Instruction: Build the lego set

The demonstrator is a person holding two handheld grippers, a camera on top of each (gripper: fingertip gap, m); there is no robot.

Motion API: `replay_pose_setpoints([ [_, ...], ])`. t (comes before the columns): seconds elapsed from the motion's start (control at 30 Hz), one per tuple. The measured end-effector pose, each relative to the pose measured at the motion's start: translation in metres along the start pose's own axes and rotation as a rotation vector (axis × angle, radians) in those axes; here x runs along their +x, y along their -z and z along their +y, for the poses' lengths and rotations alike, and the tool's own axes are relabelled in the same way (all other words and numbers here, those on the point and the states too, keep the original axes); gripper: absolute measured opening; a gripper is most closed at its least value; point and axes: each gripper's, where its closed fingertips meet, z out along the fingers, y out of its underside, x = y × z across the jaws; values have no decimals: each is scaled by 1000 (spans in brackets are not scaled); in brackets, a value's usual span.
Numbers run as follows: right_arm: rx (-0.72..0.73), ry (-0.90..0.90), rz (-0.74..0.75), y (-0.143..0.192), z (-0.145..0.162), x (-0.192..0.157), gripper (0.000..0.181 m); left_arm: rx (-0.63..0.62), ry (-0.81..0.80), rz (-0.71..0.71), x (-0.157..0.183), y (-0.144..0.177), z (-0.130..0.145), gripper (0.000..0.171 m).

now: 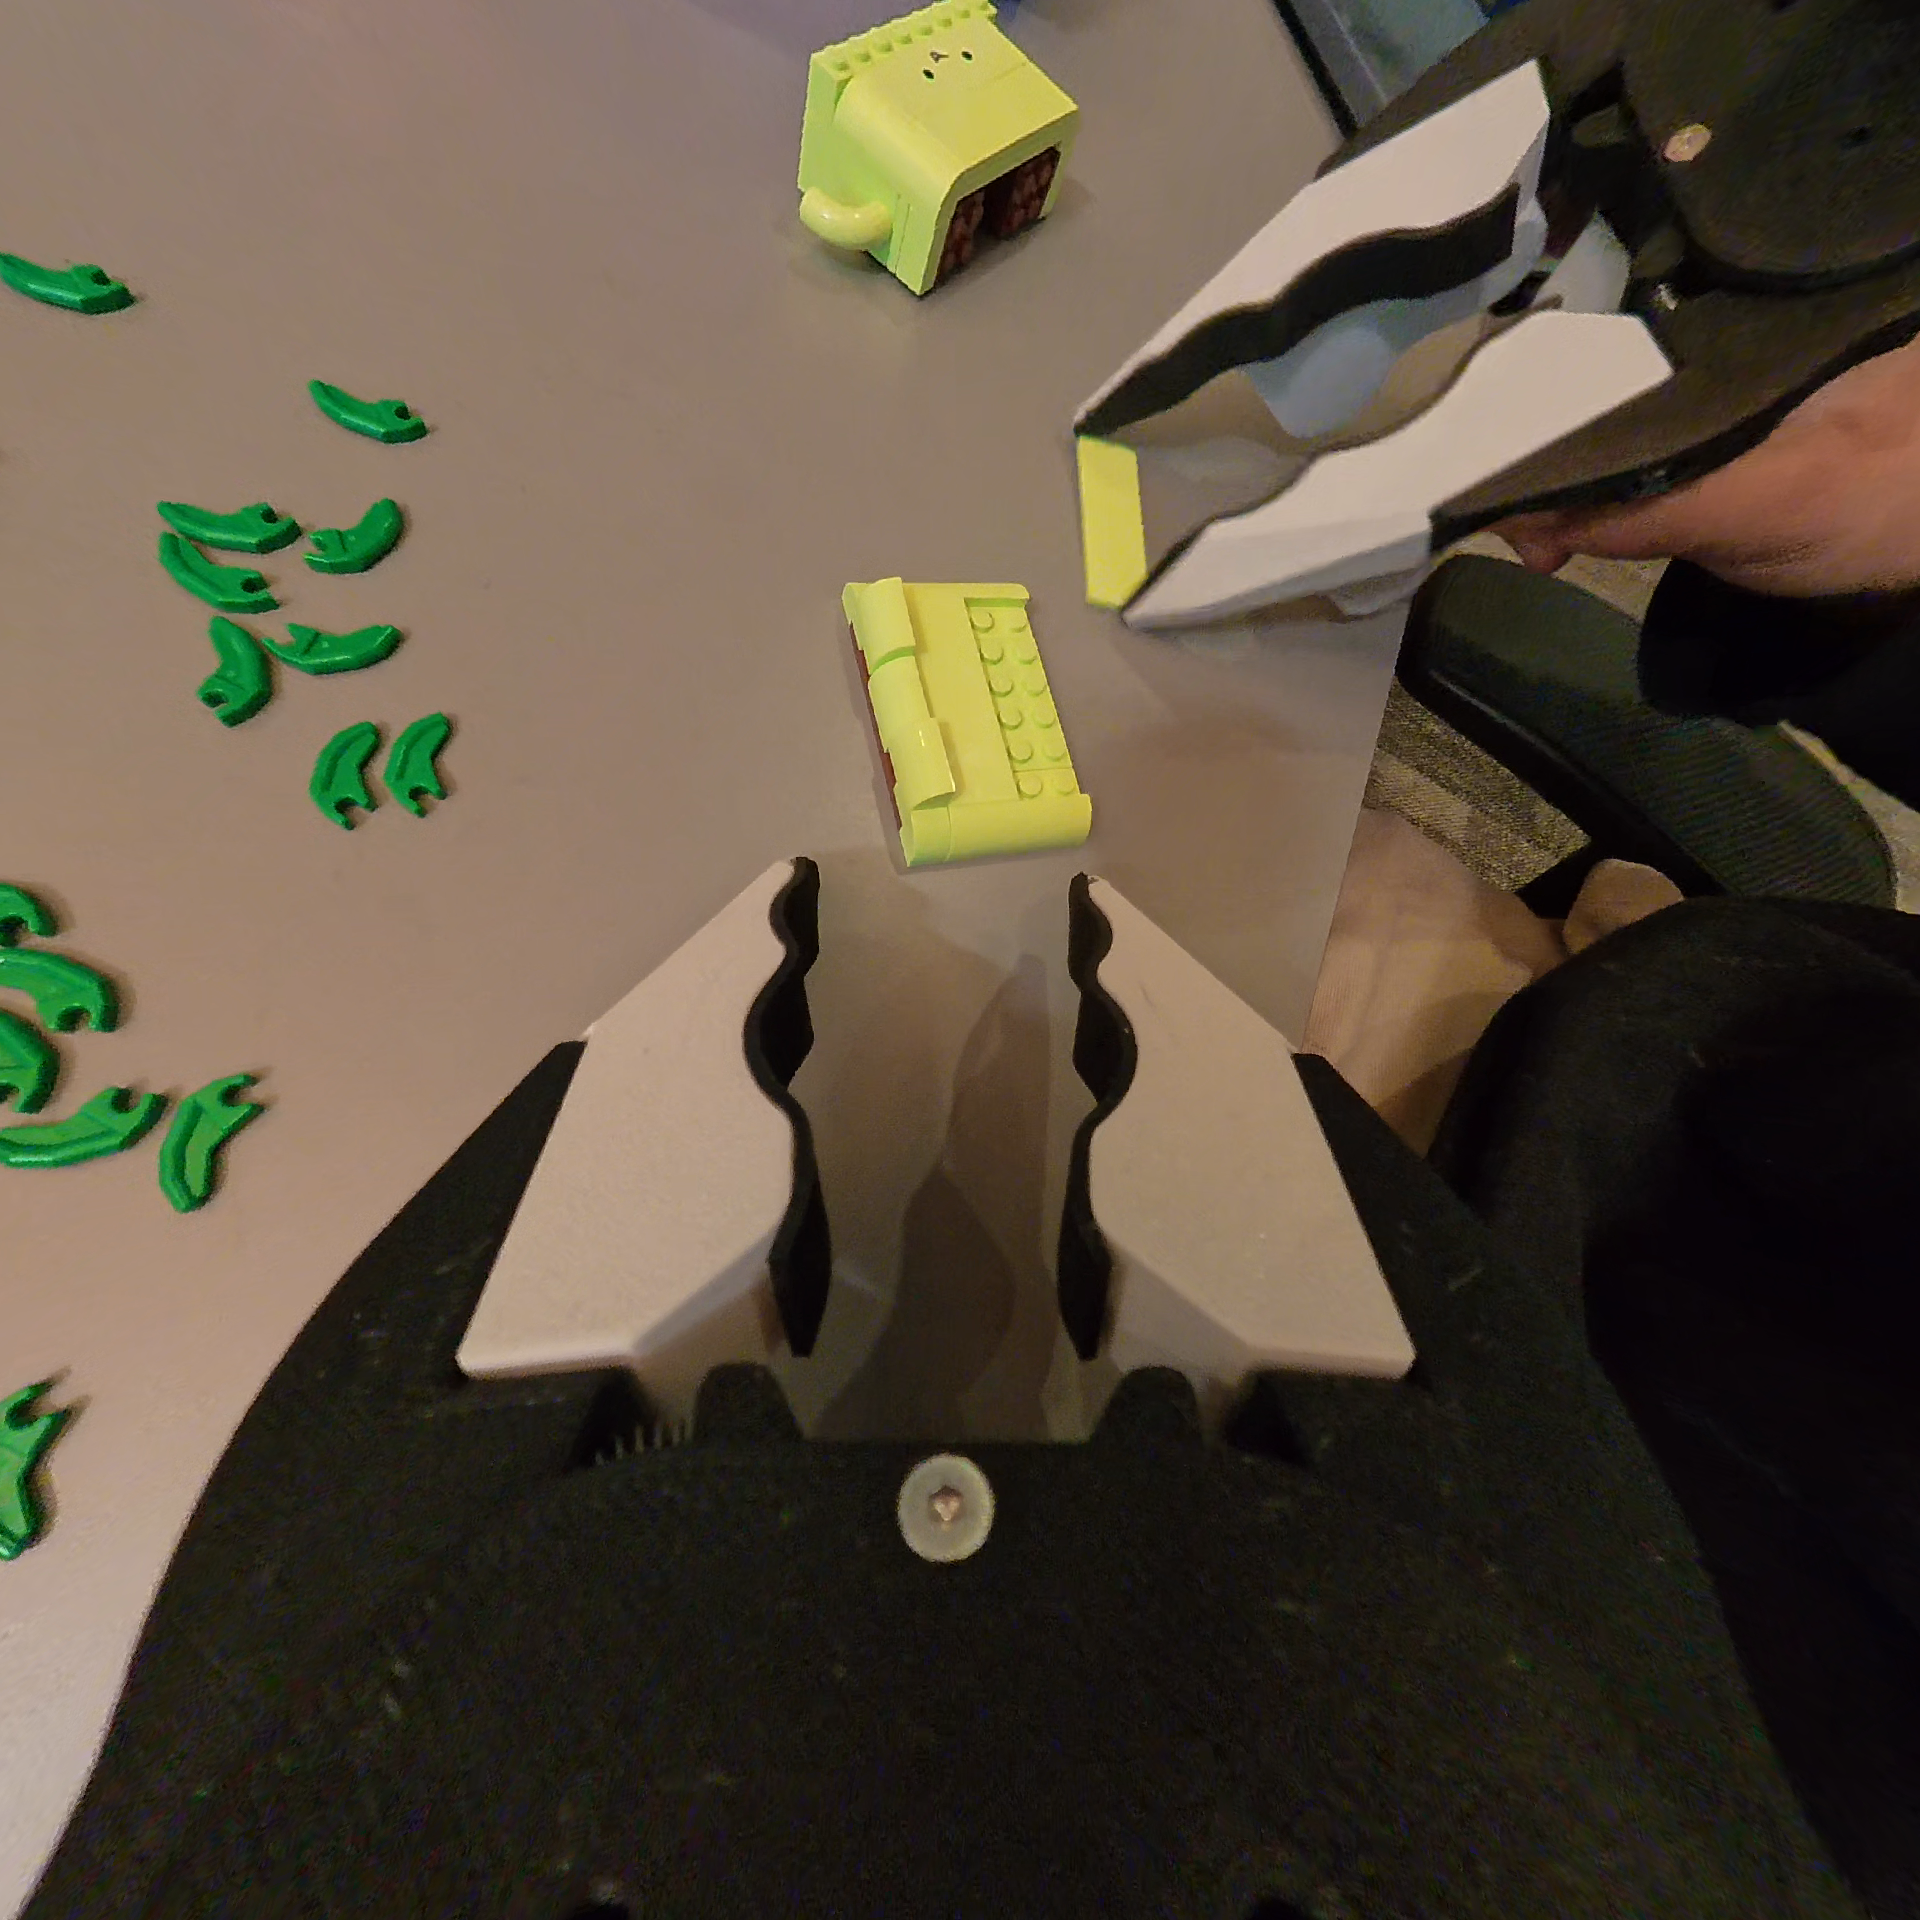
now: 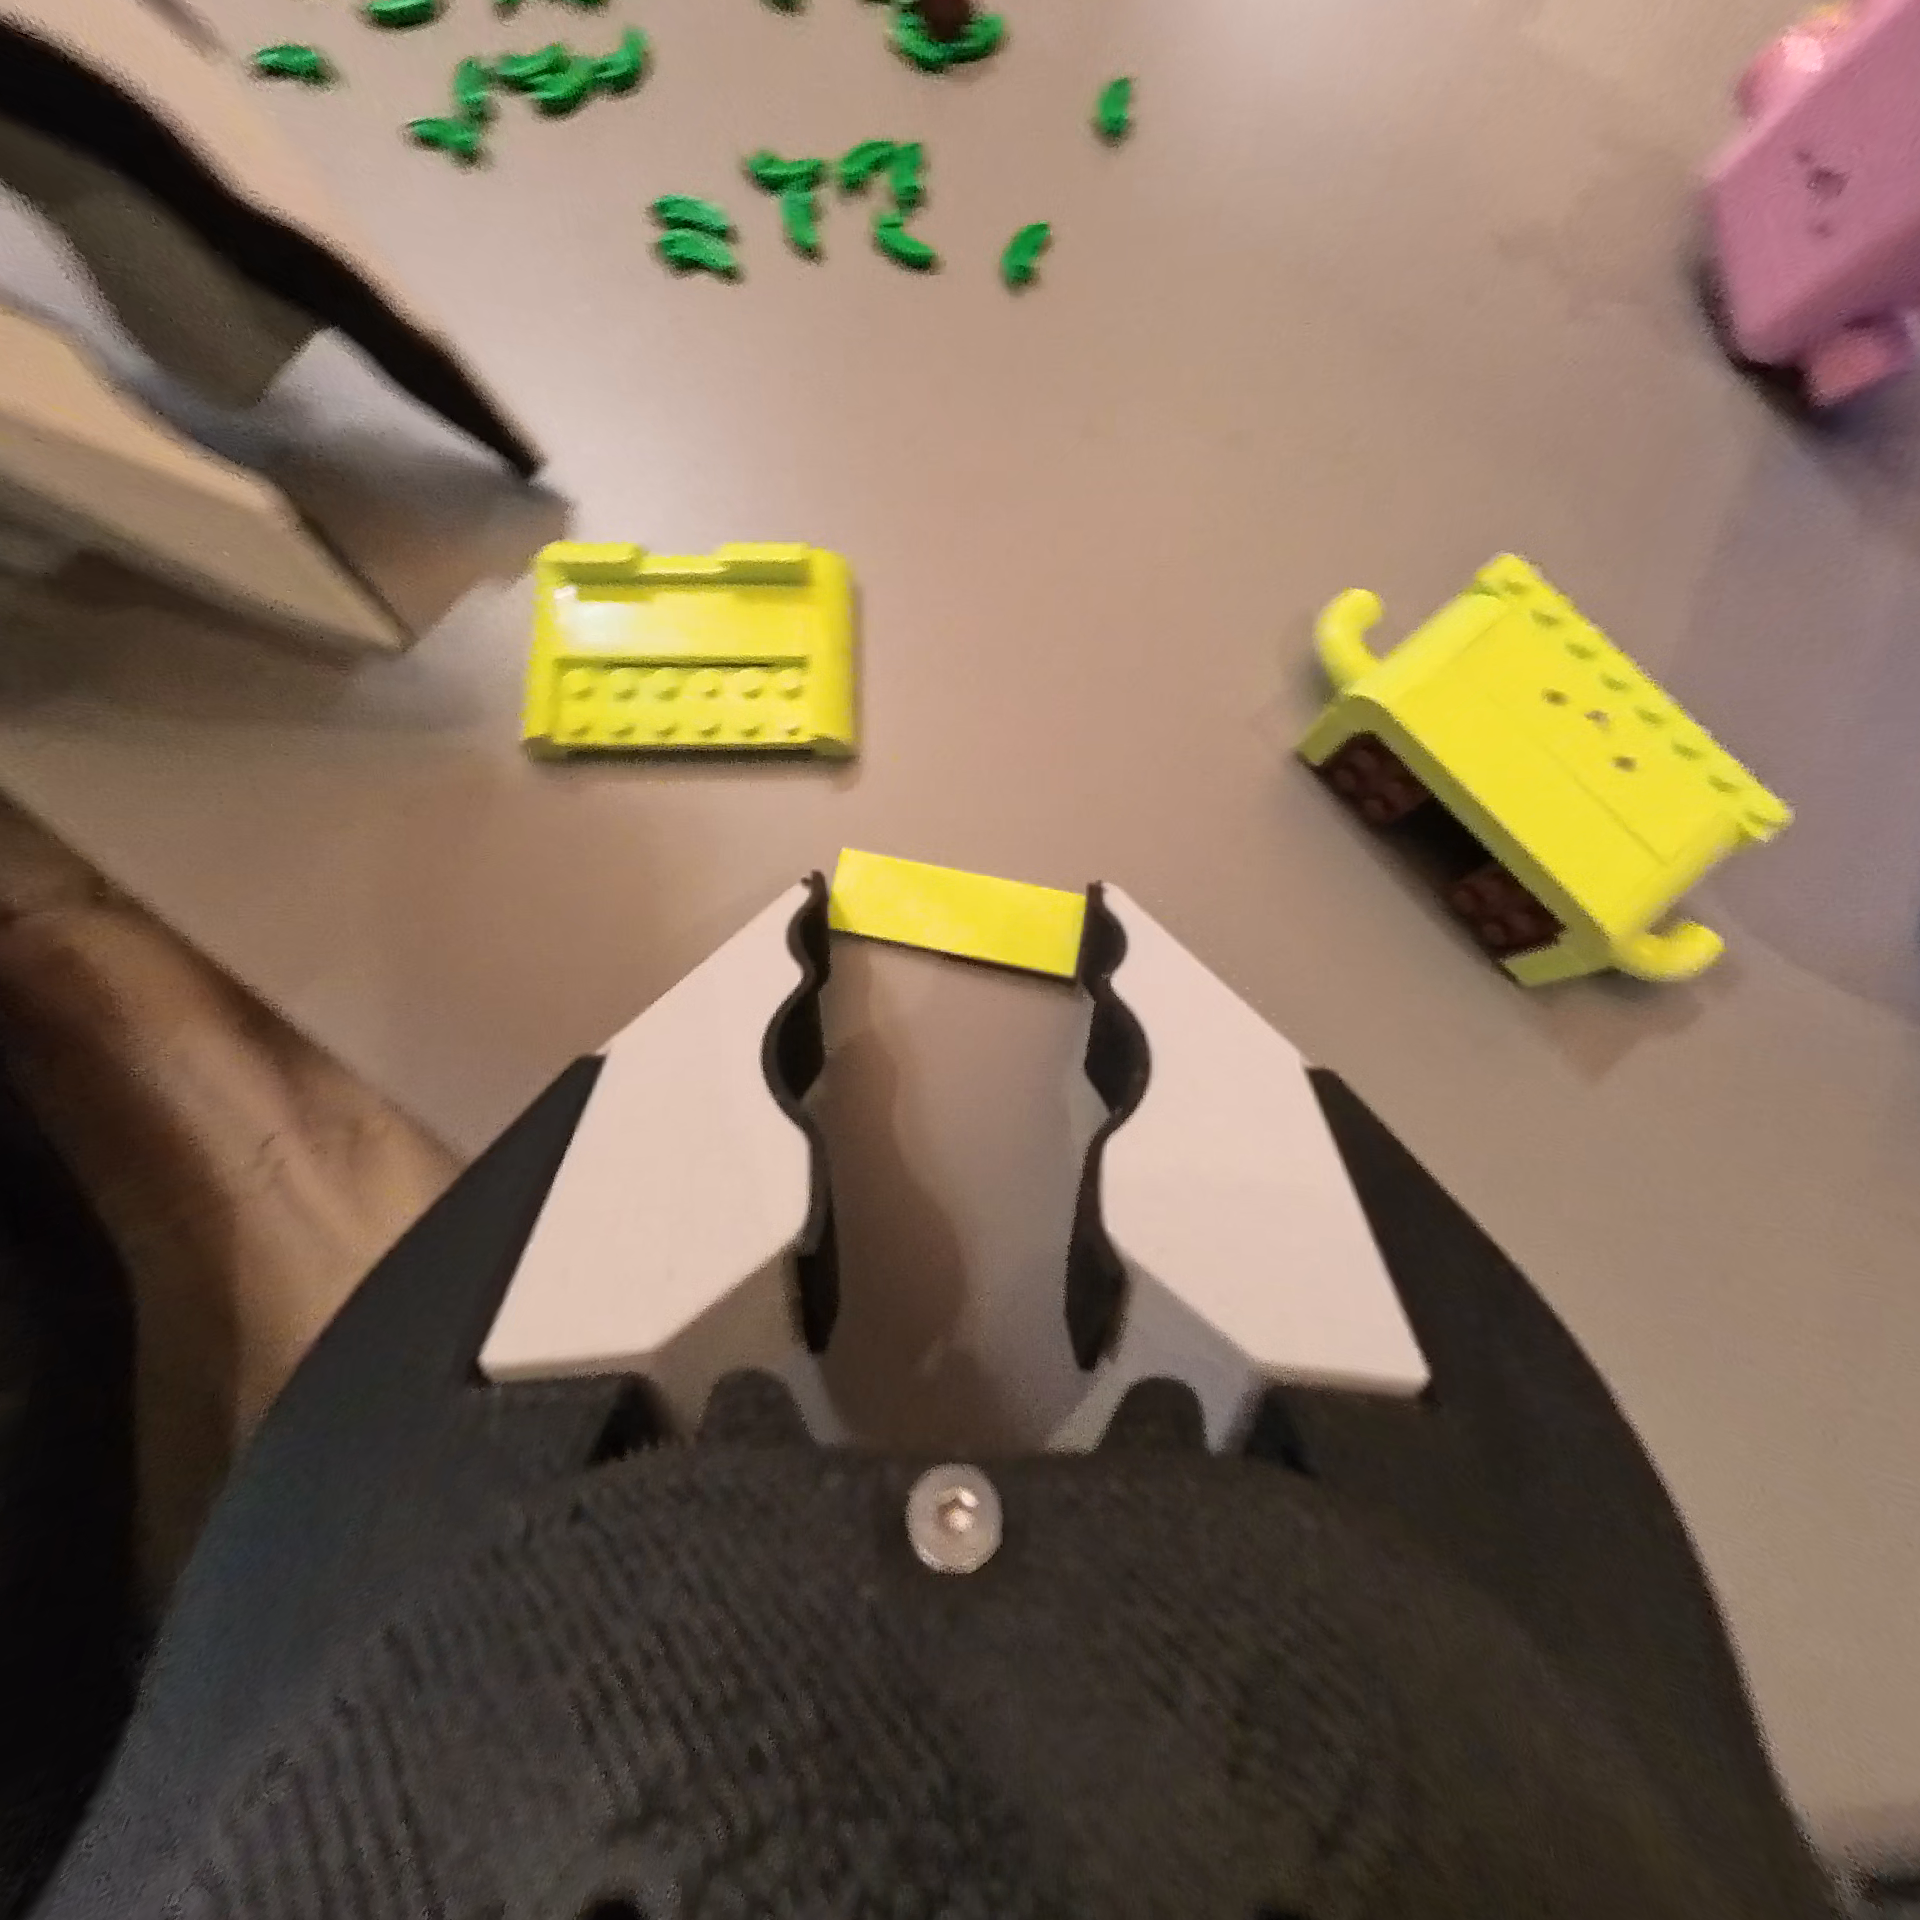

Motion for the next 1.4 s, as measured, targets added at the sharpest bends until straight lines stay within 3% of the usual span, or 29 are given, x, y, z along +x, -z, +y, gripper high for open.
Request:
replay_pose_setpoints([
  [0.17,18,109,-144,6,6,-16,49,-7,-2,-6,0,-1,1,47],
  [0.43,37,82,112,14,3,18,61,-10,-2,-20,-2,-1,1,46],
  [0.7,57,-40,55,10,9,7,58,-14,1,-22,-3,-1,2,44],
  [0.97,54,-51,-7,6,6,8,49,-18,9,-20,-2,-4,1,44],
  [1.07,19,-40,-61,7,6,1,64,-18,8,-17,-1,-5,0,44],
  [1.27,-81,10,-13,20,21,12,63,-18,10,-5,0,-5,0,44],
  [1.4,-126,-50,-53,33,35,7,63,-14,24,3,-1,-4,0,44],
])
